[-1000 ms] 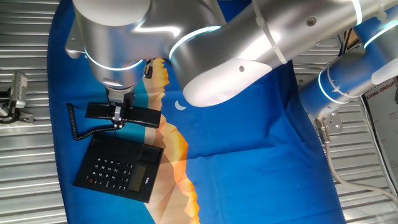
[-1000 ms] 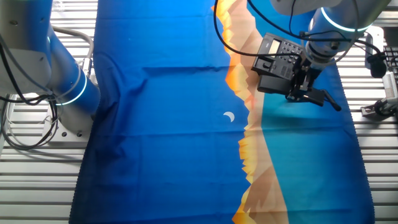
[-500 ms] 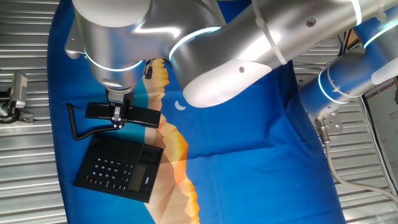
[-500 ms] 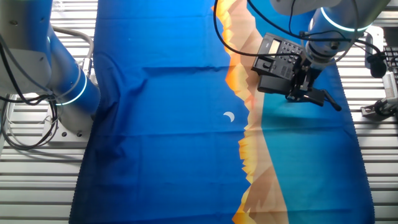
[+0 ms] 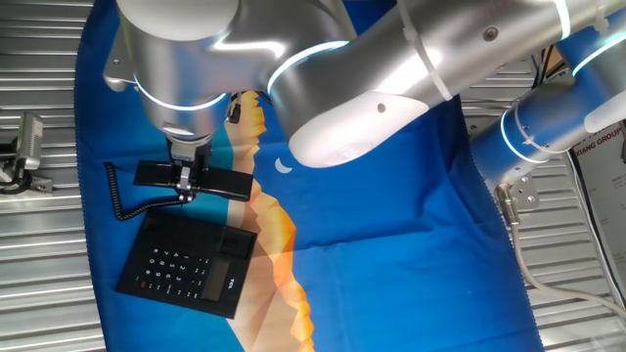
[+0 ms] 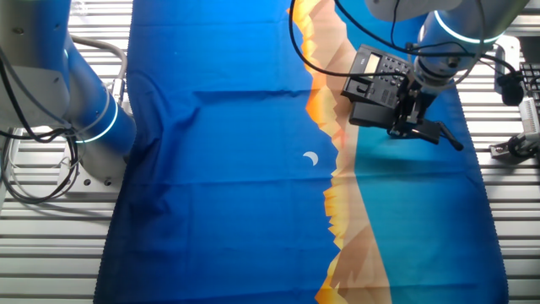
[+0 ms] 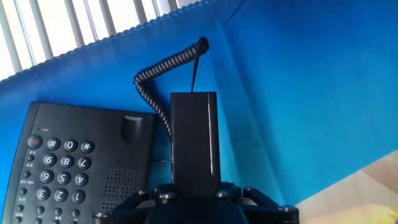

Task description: Place the handset of the telephone on the corresponding phone cradle

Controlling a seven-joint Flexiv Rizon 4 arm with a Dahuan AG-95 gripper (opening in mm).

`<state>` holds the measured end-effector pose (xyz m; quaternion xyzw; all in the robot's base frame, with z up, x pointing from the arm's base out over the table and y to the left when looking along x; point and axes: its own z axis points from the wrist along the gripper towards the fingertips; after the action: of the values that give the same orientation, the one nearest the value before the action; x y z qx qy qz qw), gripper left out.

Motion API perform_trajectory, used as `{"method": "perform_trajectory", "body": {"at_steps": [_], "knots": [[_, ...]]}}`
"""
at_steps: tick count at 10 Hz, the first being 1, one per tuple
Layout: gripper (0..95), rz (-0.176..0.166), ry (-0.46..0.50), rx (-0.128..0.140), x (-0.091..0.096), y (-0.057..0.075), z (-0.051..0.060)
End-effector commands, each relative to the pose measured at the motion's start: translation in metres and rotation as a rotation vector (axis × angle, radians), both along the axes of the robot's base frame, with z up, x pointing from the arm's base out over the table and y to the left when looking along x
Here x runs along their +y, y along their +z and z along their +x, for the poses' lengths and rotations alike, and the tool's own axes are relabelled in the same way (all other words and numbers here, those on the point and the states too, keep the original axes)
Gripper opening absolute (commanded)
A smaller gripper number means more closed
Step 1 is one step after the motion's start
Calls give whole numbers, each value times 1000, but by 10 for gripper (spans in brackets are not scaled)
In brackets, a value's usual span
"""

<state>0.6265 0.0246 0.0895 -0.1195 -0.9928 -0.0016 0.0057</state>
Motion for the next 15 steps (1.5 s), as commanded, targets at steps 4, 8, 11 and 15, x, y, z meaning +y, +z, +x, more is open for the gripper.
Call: {"method": "perform_trajectory", "body": {"at_steps": [4,8,11,15], "knots": [[0,12,89,27,1,0,0],[0,12,160,23,1,0,0],[0,9,246,21,1,0,0],[0,4,257,9,1,0,0]]}}
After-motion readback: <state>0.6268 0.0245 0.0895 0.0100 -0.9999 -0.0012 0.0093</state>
